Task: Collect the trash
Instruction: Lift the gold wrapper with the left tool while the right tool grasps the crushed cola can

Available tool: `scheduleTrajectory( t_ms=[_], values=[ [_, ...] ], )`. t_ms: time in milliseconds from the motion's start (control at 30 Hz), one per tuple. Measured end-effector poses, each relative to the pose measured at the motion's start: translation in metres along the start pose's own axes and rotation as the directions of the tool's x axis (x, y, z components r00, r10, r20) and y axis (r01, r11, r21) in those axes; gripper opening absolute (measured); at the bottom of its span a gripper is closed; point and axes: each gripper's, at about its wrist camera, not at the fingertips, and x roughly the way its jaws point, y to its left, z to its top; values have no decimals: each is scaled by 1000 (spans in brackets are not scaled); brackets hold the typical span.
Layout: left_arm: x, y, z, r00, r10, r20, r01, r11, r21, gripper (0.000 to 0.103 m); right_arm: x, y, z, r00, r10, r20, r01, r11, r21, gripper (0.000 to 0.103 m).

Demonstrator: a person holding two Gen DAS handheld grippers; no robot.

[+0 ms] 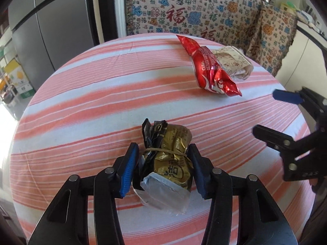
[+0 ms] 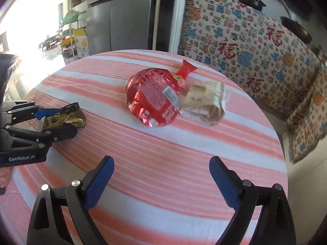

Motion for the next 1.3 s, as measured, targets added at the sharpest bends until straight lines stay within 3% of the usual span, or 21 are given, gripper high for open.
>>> scheduleTrajectory(
  t_ms=[67, 100, 133, 200, 233, 333, 367, 400, 467, 500, 567, 633, 733, 767, 800, 900, 933, 1000, 1033, 1133, 1300],
  values=[
    [-1, -2, -2, 1000, 9, 0, -9, 1000, 4, 52, 15, 14, 15, 999, -46, -15, 44, 994, -102, 95],
    [0, -2, -2, 1000, 12, 0, -12, 1000, 4, 52, 28, 29, 26, 993, -119, -5, 115, 971, -208, 90],
    [0, -2, -1, 1000, 11, -1, -11, 1000, 2, 52, 28, 29, 26, 993, -119, -5, 115, 971, -208, 86],
    [0, 0, 0, 1000, 2, -3, -2, 1000, -7, 52, 35, 38, 36, 989, -145, -6, 139, 958, -253, 46],
    [0, 2, 0, 1000, -5, -4, 5, 1000, -14, 52, 38, 38, 40, 990, -141, -18, 133, 960, -246, 32],
    [-2, 3, 1, 1000, -22, -10, 21, 999, -32, 52, 29, 27, 48, 995, -101, -3, 100, 984, -148, 25],
    [-2, 4, 0, 1000, -26, -11, 25, 999, -36, 52, 21, 20, 49, 999, -46, 0, 46, 996, -78, 24],
    [-3, 4, 0, 1000, -28, -13, 28, 999, -40, 52, -2, 2, 47, 997, 76, 20, -78, 994, 81, 23],
    [-3, 4, 1, 999, -30, -15, 29, 999, -42, 52, -21, -21, 37, 968, 248, 41, -250, 929, 274, 22],
    [-3, 3, 1, 999, -31, -16, 31, 999, -43, 52, -21, -21, 37, 968, 248, 41, -250, 929, 274, 22],
    [-3, 2, 1, 999, -41, -17, 41, 998, -40, 52, -33, -45, 17, 907, 414, 79, -401, 793, 459, 22],
    [-5, -3, -1, 998, -56, -17, 55, 998, -31, 52, -40, -63, -8, 872, 480, 97, -444, 692, 569, 22],
    [-6, -13, -3, 997, -78, -21, 78, 997, 4, 52, -43, -87, -46, 853, 509, 120, -448, 593, 669, 24],
    [-7, -16, -6, 997, -79, -21, 79, 997, 20, 54, -44, -92, -57, 863, 492, 110, -425, 592, 684, 27],
    [-8, -20, -7, 997, -76, -21, 77, 996, 37, 56, -51, -99, -74, 901, 427, 70, -358, 643, 677, 29],
    [-9, -30, -11, 997, -69, -19, 70, 994, 78, 63, -52, -105, -86, 921, 387, 47, -316, 671, 670, 36],
    [-9, -32, -12, 998, -64, -18, 66, 993, 94, 66, -54, -106, -96, 940, 342, 21, -275, 715, 642, 40],
    [-8, -36, -13, 998, -57, -17, 58, 991, 122, 70, -56, -107, -98, 950, 311, 9, -250, 747, 617, 64],
    [-8, -38, -13, 998, -57, -19, 59, 989, 132, 74, -58, -107, -99, 967, 253, -12, -205, 809, 551, 68],
    [-7, -38, -13, 998, -62, -31, 66, 986, 151, 82, -55, -106, -97, 973, 229, -19, -192, 856, 480, 75],
    [-13, -27, -13, 995, -85, -52, 91, 987, 129, 84, -49, -114, -89, 957, 287, 43, -270, 825, 497, 75]
  ],
)
